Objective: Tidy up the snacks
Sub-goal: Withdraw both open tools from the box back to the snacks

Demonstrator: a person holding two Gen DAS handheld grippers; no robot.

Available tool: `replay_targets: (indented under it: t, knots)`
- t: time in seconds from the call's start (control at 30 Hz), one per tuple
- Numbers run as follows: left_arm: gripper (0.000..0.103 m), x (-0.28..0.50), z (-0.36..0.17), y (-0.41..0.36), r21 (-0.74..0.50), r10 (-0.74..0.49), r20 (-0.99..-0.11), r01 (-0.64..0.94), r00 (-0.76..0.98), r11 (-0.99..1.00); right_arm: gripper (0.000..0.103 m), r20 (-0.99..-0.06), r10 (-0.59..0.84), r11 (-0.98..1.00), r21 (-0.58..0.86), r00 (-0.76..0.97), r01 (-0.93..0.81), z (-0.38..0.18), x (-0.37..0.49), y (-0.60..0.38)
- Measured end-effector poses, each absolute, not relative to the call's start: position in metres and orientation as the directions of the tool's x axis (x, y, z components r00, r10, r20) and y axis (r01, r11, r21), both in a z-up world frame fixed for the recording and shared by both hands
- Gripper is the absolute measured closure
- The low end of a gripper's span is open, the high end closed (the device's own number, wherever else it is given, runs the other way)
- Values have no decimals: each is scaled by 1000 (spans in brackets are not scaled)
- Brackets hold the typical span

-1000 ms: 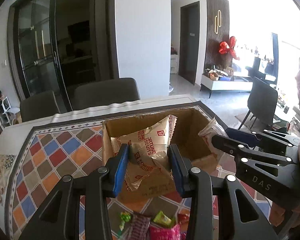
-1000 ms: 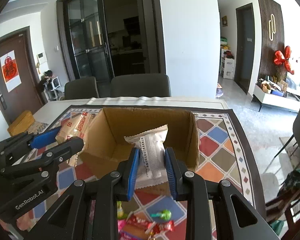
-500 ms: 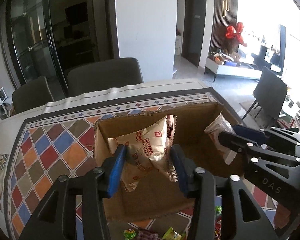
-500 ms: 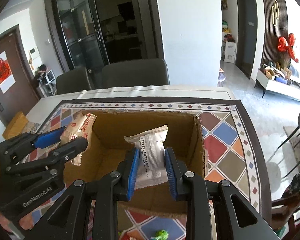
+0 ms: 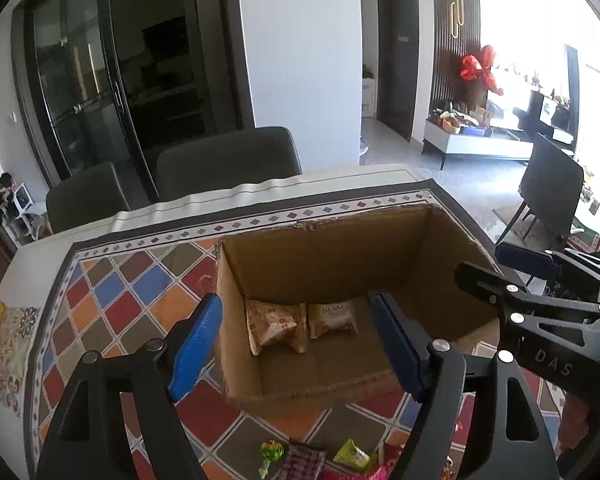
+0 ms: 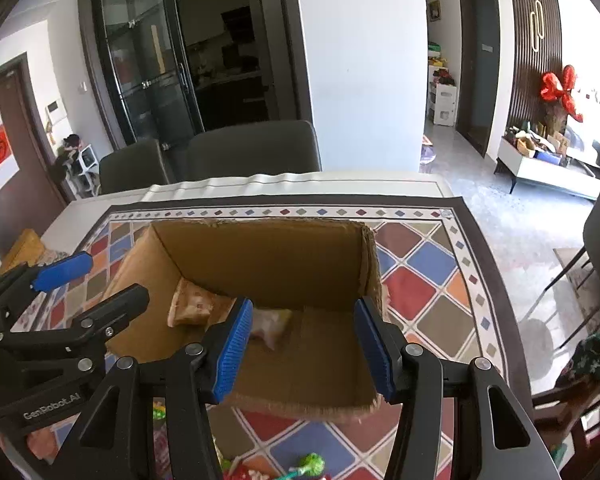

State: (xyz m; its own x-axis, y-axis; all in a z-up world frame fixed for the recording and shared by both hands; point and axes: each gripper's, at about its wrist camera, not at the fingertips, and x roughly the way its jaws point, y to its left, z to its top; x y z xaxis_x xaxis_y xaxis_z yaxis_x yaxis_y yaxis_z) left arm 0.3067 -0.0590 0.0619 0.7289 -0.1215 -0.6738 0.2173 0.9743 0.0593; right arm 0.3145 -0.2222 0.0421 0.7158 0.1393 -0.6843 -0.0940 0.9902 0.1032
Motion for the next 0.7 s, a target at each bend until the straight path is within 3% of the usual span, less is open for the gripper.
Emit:
replay_targets:
  t: [0.43,0.7]
  knots:
    - [19,241,76,-49,65,-129,-635,219,762,973,49,-656,143,990,88,741,-113,61,251,-216]
    - [18,210,58,-45,35,-147,-663,226,734,974,49,-663,149,988,79,734,-129,52,217,-211]
